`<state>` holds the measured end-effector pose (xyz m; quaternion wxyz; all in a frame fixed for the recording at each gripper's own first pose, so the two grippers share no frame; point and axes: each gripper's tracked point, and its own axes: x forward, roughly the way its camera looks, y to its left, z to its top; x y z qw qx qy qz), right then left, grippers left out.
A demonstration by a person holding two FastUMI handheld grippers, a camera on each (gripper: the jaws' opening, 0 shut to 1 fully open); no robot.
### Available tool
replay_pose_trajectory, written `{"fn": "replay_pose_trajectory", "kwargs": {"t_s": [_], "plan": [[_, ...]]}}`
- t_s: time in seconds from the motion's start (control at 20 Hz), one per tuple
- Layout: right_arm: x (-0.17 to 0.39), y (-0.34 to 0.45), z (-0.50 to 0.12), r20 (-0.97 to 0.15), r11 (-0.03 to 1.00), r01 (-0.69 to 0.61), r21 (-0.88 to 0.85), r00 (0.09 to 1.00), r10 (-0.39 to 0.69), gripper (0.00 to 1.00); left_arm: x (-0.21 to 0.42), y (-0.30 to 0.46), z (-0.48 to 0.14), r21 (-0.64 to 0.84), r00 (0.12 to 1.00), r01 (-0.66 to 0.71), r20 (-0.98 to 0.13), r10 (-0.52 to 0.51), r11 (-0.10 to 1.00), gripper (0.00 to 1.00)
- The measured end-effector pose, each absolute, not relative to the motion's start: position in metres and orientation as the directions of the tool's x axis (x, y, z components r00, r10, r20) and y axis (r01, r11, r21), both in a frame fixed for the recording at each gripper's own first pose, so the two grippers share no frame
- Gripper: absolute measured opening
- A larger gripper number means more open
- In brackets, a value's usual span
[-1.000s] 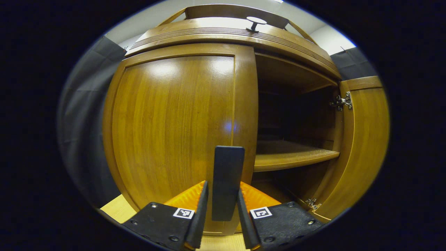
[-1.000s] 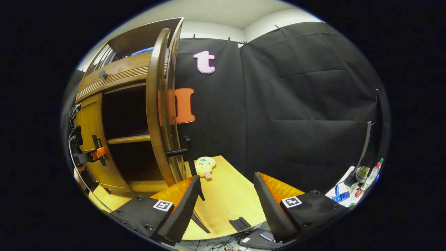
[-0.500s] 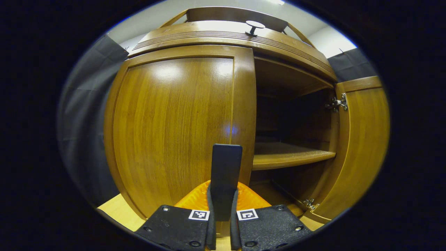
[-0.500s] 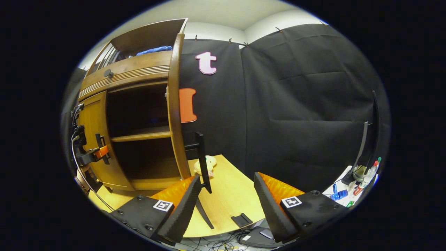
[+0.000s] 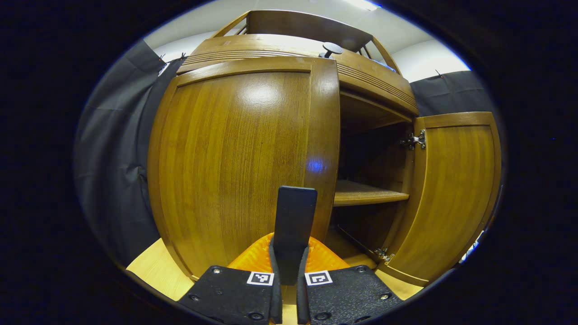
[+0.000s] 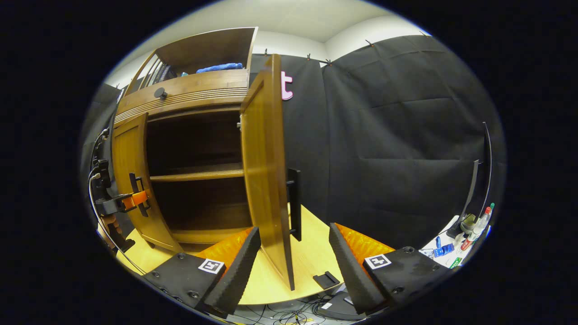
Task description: Open the right door of the double-door shoe cabinet with the right hand, and open the left door with the left hand.
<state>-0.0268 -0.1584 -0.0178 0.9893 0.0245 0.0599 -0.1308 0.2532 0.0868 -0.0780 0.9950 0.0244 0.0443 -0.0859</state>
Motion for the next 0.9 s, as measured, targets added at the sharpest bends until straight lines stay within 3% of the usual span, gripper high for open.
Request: {"fn": "replay_pose_trajectory", "kwargs": {"t_s": [0.9], "plan": [[-0.003, -0.094, -0.017, -0.118, 0.986, 0.163, 0.039, 0.98, -0.158, 0.98, 0.179, 0.133, -0.068, -0.001, 0.973, 0.198, -0.118, -0.197, 0.98, 0.12]]}}
